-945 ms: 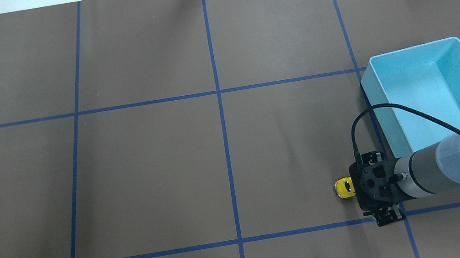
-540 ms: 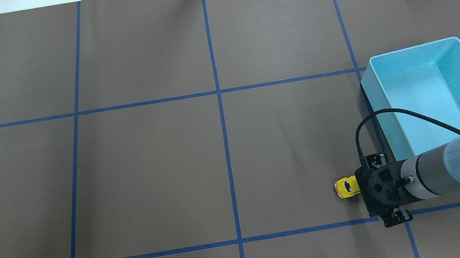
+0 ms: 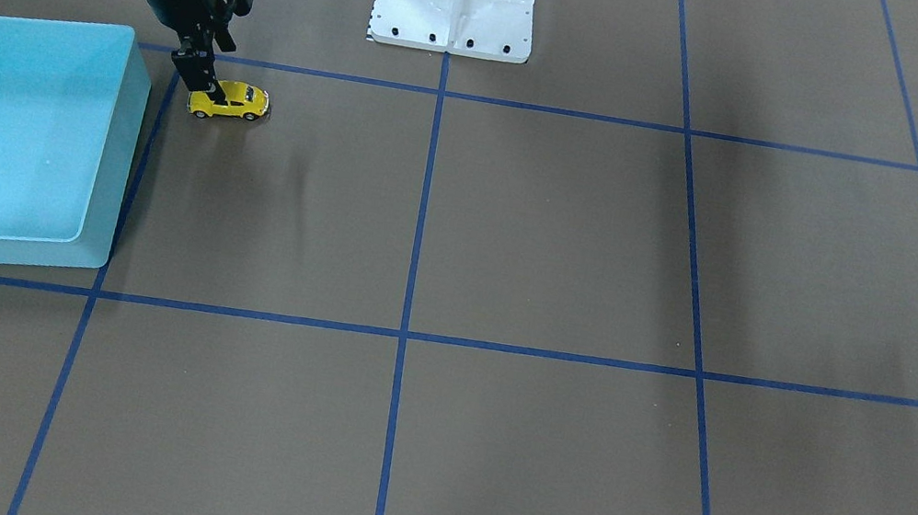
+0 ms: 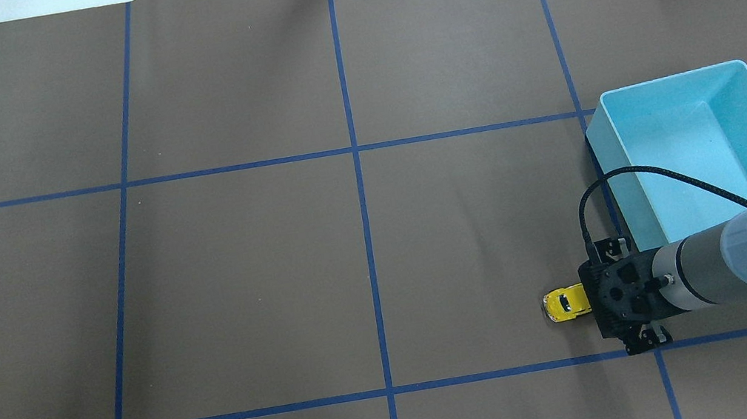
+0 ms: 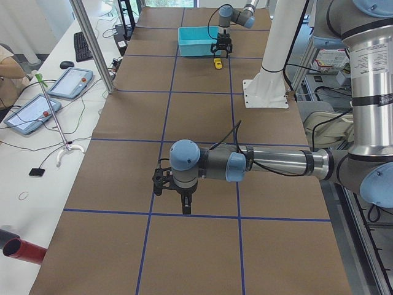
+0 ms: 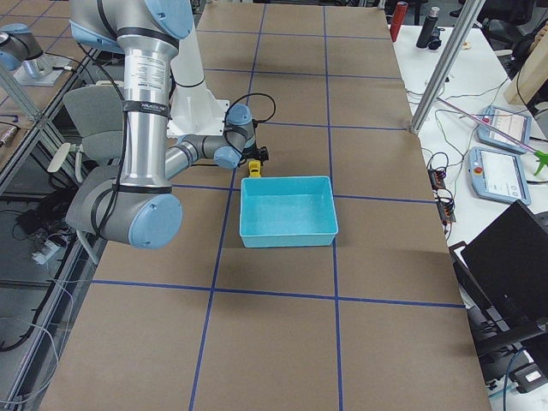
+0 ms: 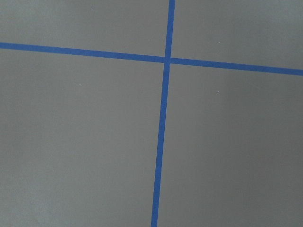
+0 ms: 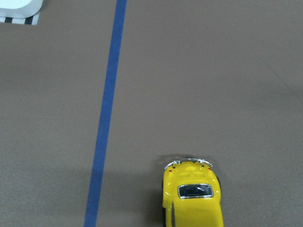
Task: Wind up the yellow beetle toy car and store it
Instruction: 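Close the right gripper around the yellow car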
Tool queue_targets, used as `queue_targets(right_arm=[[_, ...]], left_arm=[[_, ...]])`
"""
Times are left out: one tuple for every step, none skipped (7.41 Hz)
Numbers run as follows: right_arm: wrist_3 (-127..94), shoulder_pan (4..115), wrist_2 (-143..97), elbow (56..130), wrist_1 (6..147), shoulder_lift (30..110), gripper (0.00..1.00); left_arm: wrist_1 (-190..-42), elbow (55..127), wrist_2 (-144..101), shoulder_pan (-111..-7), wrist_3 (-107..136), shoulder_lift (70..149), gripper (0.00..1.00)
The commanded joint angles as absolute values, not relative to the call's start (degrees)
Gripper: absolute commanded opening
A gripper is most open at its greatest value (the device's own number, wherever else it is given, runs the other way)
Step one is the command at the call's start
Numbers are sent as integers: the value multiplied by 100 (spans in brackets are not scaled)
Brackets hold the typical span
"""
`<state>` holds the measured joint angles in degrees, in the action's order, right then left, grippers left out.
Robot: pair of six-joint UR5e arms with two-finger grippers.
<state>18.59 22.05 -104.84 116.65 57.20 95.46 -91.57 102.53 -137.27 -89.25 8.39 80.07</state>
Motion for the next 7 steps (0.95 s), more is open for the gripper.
queue_targets(right_arm=[[1890,2294,-10520,11576,5722,9527,99],[1890,2259,-10512,11514,5722,9484,99],[1898,2250,-10520,11409,5713,9431,99],[1890,2233,-10521,11321,5713,9335,99],[1898,2232,-10521,11312,5713,9290,99],[1898,2224,-10521,11277,5713,9247,98],[1898,2224,-10529,11276,5704,9237,77]], left_arm=[[-9158,10248,-13729,-8912,835,7928,100],[-9158,10248,-13729,-8912,835,7928,100],[-9150,10239,-13729,-8912,844,7919,100],[-9158,10170,-13720,-8912,835,7928,100],[-9150,10178,-13720,-8912,835,7928,100],[-9149,10134,-13720,-8912,844,7919,100],[-9158,10055,-13720,-8912,844,7928,100]])
